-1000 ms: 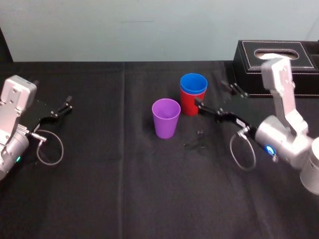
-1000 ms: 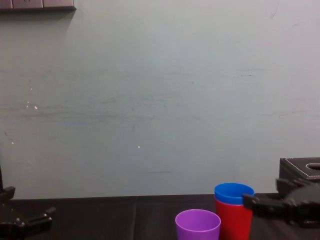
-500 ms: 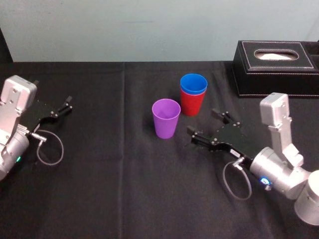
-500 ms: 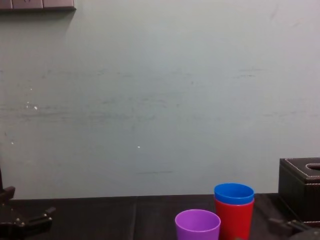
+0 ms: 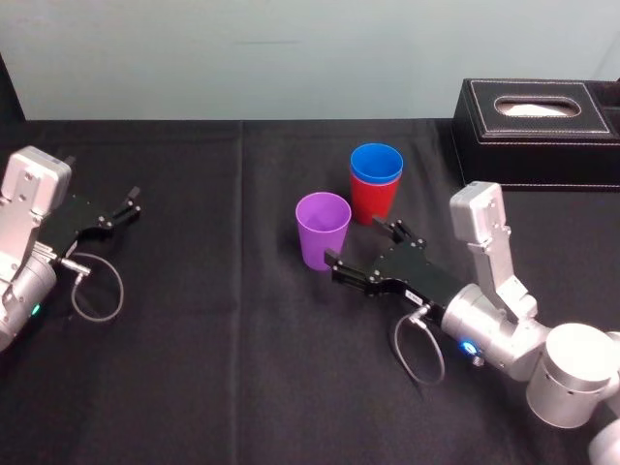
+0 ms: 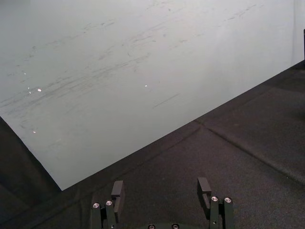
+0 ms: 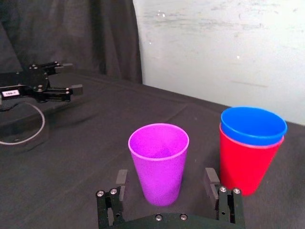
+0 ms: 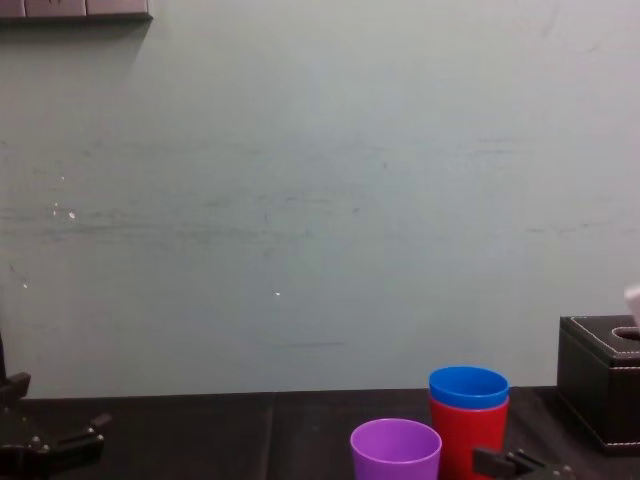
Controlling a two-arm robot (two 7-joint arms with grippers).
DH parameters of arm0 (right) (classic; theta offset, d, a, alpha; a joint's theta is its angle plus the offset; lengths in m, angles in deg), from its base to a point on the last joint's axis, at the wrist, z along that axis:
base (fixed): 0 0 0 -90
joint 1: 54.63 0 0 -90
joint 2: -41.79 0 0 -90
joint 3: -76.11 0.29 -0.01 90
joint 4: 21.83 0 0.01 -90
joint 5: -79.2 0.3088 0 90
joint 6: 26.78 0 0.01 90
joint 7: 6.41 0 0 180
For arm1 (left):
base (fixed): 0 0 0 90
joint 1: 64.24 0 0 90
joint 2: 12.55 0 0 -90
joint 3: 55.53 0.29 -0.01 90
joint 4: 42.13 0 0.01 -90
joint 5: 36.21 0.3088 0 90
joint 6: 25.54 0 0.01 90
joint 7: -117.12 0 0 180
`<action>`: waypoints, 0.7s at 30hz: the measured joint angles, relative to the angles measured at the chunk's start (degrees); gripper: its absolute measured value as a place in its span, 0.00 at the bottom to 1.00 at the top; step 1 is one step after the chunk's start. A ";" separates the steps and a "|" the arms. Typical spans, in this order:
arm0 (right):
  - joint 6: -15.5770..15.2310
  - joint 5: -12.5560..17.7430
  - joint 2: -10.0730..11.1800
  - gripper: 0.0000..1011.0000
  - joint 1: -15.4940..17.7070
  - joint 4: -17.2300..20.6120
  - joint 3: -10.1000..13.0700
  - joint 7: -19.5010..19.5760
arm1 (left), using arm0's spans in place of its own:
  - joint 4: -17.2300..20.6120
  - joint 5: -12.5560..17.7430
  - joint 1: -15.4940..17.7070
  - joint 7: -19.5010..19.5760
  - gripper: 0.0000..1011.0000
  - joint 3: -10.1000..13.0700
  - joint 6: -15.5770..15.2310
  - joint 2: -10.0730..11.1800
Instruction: Stack the three plastic cups sequentially using one hand.
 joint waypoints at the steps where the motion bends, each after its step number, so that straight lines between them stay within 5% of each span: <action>1: 0.29 -0.37 -0.21 0.99 -0.27 -0.31 -0.18 0.18 | 0.00 0.00 0.00 0.00 0.99 0.00 0.00 0.00; 8: 2.59 -3.62 -2.16 0.99 -1.93 -2.64 -1.07 2.11 | 0.00 0.00 0.00 0.00 0.99 0.00 0.00 0.00; 21: 3.48 -4.81 -5.32 0.99 -3.91 -5.97 -1.11 2.56 | 0.00 0.00 0.00 0.00 0.99 0.00 0.00 0.00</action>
